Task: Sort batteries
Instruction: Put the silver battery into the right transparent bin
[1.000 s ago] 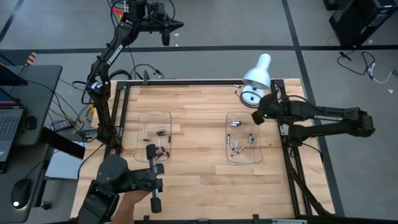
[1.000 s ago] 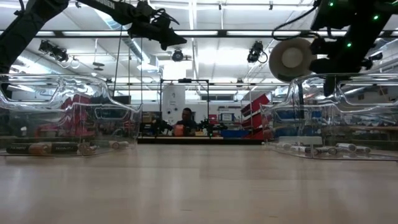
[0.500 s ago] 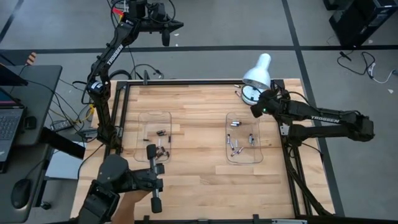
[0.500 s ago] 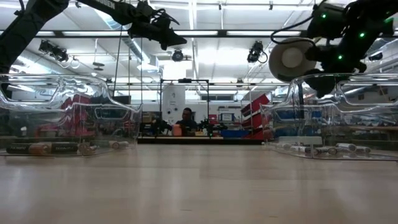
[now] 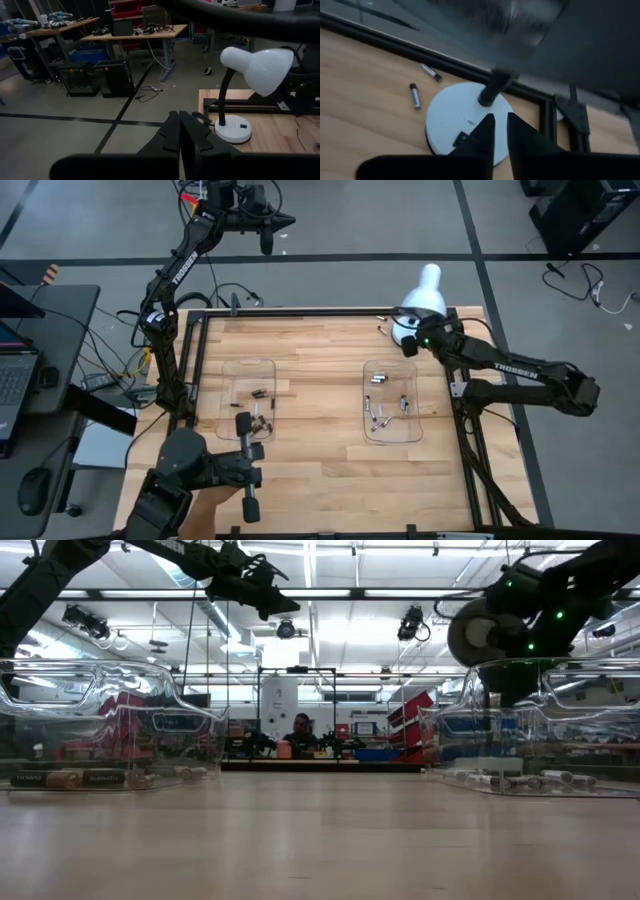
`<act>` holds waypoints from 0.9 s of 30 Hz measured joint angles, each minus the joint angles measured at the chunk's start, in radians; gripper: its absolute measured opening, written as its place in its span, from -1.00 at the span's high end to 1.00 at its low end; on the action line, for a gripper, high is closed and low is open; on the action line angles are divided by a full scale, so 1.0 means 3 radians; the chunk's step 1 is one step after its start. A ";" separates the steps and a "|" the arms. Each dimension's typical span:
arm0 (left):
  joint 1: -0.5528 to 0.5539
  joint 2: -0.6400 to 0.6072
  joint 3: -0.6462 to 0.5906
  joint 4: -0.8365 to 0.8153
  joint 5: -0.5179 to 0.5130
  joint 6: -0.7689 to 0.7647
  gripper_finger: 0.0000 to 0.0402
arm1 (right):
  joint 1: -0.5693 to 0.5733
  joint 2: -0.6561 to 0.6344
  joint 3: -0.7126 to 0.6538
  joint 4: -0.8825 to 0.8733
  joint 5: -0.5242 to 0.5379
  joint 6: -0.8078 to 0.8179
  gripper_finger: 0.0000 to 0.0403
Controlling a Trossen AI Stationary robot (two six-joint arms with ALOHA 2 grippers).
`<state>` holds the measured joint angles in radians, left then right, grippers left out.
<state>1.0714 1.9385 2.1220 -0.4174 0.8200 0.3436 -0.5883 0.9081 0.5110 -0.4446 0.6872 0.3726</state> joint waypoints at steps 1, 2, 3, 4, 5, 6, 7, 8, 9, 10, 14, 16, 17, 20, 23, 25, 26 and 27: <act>0.0000 0.0000 0.0000 -0.0003 0.0000 0.0033 1.00 | -0.0022 0.0043 -0.0022 0.0012 0.0000 0.0079 0.77; 0.0000 0.0000 0.0000 -0.0004 0.0000 0.0068 1.00 | -0.0036 0.0092 -0.0037 0.0036 0.0000 0.0146 0.72; 0.0000 0.0000 0.0000 -0.0003 0.0000 0.0091 1.00 | -0.0046 0.0141 -0.0046 0.0083 -0.0001 0.0193 0.67; 0.0000 0.0000 0.0000 -0.0002 0.0000 0.0111 1.00 | -0.0054 0.0197 -0.0051 0.0127 -0.0001 0.0235 0.61; 0.0000 0.0000 0.0000 -0.0003 0.0000 0.0122 1.00 | -0.0061 0.0251 -0.0053 0.0171 0.0000 0.0262 0.56; 0.0000 0.0000 0.0000 -0.0007 0.0000 0.0128 1.00 | -0.0064 0.0311 -0.0054 0.0216 0.0001 0.0293 0.50; 0.0000 0.0000 0.0000 -0.0015 0.0000 0.0128 1.00 | -0.0065 0.0376 -0.0055 0.0264 0.0001 0.0337 0.44; 0.0000 0.0000 0.0000 -0.0020 0.0000 0.0128 1.00 | -0.0071 0.0439 -0.0053 0.0293 0.0001 0.0377 0.38; 0.0000 0.0000 0.0000 -0.0025 0.0000 0.0128 1.00 | -0.0080 0.0503 -0.0053 0.0294 0.0001 0.0432 0.34; 0.0000 0.0000 0.0000 -0.0033 0.0000 0.0128 1.00 | -0.0093 0.0574 -0.0053 0.0282 0.0003 0.0507 0.29; 0.0000 0.0000 0.0000 -0.0087 -0.0001 0.0164 1.00 | -0.0144 0.0887 -0.0050 0.0158 -0.0043 0.0928 0.20; 0.0000 0.0000 0.0000 -0.0087 0.0000 0.0165 1.00 | -0.0150 0.1036 -0.0055 0.0122 -0.0118 0.1097 0.20; 0.0000 0.0000 0.0000 -0.0086 0.0000 0.0167 1.00 | -0.0151 0.1102 -0.0061 0.0119 -0.0119 0.1154 0.21; 0.0000 0.0000 0.0000 -0.0082 -0.0001 0.0170 1.00 | -0.0165 0.1265 -0.0058 0.0234 -0.0085 0.1232 0.26; 0.0000 0.0000 0.0000 -0.0074 0.0001 0.0173 1.00 | -0.0185 0.1395 -0.0057 0.0282 -0.0115 0.1233 0.33; 0.0000 0.0000 0.0000 -0.0078 0.0000 0.0173 1.00 | -0.0173 0.1415 -0.0052 0.0296 -0.0158 0.1231 0.37; 0.0000 0.0000 0.0000 -0.0079 0.0000 0.0173 1.00 | -0.0149 0.1400 -0.0052 0.0277 -0.0182 0.1233 0.39; 0.0000 0.0000 0.0000 -0.0079 0.0000 0.0168 1.00 | -0.0120 0.1364 -0.0052 0.0245 -0.0217 0.1236 0.40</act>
<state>1.0714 1.9385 2.1220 -0.4412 0.8200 0.3942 -0.6242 1.3174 0.4953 -0.3712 0.6222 0.7433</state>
